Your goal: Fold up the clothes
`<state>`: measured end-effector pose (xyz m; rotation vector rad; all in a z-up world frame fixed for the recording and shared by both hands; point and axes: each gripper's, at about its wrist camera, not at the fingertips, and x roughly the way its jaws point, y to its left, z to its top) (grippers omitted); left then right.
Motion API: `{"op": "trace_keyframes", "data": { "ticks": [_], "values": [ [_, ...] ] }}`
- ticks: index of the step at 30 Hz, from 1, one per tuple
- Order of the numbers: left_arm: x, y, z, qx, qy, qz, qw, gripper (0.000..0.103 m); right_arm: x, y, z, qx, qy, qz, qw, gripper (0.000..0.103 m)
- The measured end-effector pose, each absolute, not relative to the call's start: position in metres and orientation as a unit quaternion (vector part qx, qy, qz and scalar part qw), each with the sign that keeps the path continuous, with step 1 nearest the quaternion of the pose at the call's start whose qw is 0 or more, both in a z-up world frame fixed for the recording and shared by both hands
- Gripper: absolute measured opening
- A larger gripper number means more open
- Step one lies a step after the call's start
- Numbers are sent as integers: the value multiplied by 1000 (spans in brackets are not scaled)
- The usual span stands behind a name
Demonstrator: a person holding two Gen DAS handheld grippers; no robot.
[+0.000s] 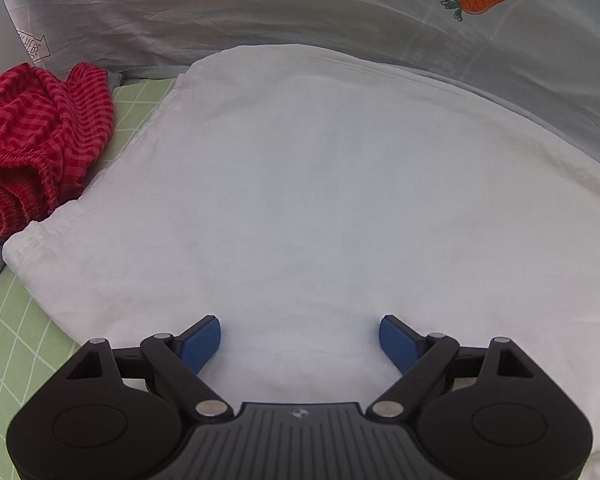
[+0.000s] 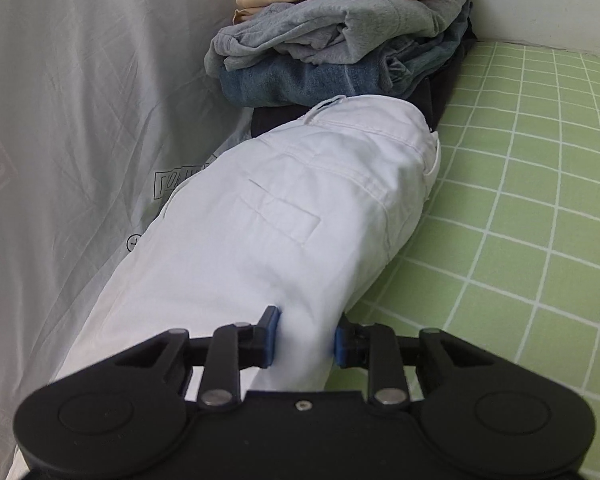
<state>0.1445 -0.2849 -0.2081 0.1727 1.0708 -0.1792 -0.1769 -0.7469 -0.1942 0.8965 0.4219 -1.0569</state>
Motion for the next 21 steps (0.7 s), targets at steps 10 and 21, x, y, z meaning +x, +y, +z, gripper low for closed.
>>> {"op": "trace_keyframes", "data": {
  "ticks": [10,21],
  "values": [
    [67,-244,-208,67,561,-91,820,101,-250,-742,-183,352,223,-515,749,19],
    [62,-200,-175,8,523,-92,847,102,-251,-694,-181,377,238,-500,743,60]
  ]
}}
